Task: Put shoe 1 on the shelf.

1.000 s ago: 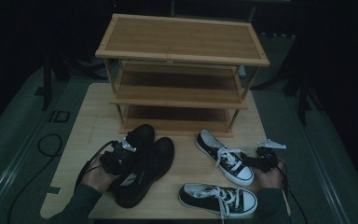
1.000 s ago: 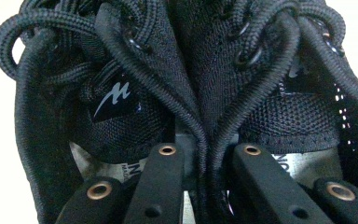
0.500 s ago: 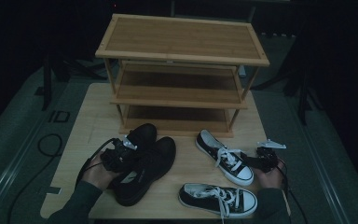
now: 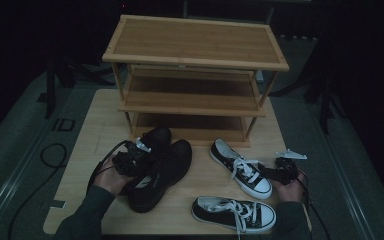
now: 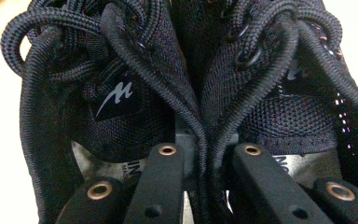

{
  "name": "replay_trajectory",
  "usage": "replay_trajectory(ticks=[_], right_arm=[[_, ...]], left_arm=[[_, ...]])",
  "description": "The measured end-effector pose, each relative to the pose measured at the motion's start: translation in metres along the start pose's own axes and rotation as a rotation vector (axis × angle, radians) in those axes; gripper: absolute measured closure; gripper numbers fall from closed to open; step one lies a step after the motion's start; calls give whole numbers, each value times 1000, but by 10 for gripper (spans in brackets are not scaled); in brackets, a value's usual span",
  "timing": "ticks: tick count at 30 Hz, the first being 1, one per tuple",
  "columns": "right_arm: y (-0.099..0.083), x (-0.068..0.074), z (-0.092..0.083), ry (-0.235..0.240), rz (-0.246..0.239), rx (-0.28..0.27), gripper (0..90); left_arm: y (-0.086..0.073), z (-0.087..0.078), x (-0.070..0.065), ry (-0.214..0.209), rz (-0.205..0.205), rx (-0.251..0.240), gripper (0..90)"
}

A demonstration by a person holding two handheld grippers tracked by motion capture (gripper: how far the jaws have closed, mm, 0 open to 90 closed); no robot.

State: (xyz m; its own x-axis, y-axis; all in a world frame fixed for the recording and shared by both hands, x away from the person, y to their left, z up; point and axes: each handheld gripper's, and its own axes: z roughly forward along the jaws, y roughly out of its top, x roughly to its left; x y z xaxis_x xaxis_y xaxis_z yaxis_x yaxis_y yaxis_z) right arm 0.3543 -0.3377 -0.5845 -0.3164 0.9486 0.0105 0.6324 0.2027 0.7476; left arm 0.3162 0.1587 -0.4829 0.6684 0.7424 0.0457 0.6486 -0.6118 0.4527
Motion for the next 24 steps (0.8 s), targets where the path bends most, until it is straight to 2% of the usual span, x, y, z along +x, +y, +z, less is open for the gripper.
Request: replay_trajectory(ticks=[11, 24], right_arm=[[0, 0, 0, -1, 0, 0, 171], [0, 0, 0, -1, 0, 0, 171]], left_arm=[[15, 8, 5, 8, -17, -8, 865], [35, 15, 7, 21, -19, -17, 864]])
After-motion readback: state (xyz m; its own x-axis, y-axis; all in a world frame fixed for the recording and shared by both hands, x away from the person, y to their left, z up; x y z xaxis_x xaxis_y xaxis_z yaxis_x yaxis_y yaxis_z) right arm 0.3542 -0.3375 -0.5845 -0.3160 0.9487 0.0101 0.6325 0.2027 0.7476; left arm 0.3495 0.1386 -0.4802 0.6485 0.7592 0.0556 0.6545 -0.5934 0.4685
